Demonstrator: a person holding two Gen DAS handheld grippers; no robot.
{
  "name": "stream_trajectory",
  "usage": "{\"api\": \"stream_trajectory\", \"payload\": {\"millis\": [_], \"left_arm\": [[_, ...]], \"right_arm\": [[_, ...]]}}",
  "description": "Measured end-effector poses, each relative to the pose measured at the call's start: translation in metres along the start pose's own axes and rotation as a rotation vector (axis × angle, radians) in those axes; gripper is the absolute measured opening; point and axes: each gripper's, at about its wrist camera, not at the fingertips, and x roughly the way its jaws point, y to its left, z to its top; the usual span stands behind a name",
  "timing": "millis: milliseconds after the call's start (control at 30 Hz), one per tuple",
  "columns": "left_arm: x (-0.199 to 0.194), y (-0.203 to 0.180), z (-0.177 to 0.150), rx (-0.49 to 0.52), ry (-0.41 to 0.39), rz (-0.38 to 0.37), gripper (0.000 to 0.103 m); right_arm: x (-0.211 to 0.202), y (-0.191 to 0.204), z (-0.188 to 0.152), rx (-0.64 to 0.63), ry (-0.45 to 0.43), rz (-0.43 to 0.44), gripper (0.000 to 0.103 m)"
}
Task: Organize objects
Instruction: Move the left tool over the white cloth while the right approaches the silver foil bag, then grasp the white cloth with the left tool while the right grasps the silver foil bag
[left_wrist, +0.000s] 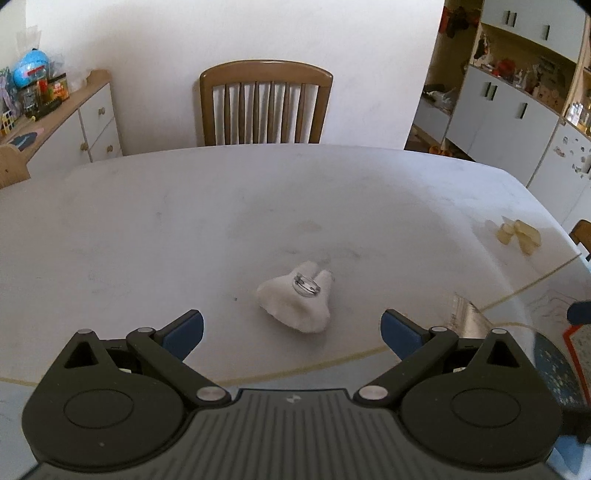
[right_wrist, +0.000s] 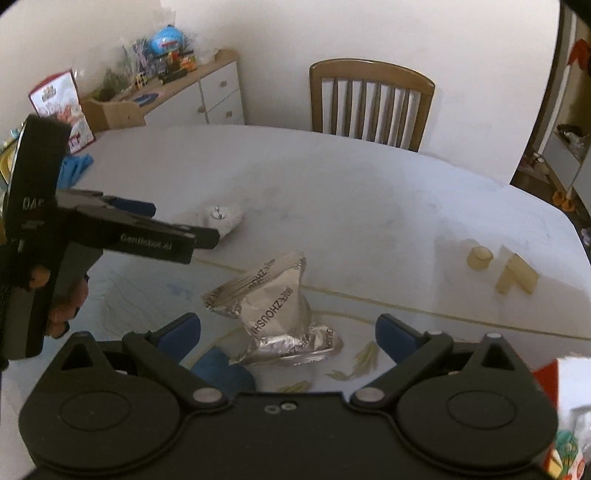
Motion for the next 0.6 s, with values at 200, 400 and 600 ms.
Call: {"api": "stream_trajectory", "payload": {"millis": [200,400,600], "left_arm": [[0.017,0.001,-0.004,0.017,-0.015,0.003,0.103],[0.029,0.0,-0.005,0.031,-0.018,0.017,0.103],[0.031,-0.007,-0.009,0.076,-0.05,0.025,0.102]], "right_arm": [[0.027,0.007,-0.002,-0.06,0.038,-0.009,0.099],[0.043,0.011,-0.002,-0.083,0.059,0.008,0.098],[0.055,0.012,-0.002,-0.097,0.081,0.019,0.09]]}}
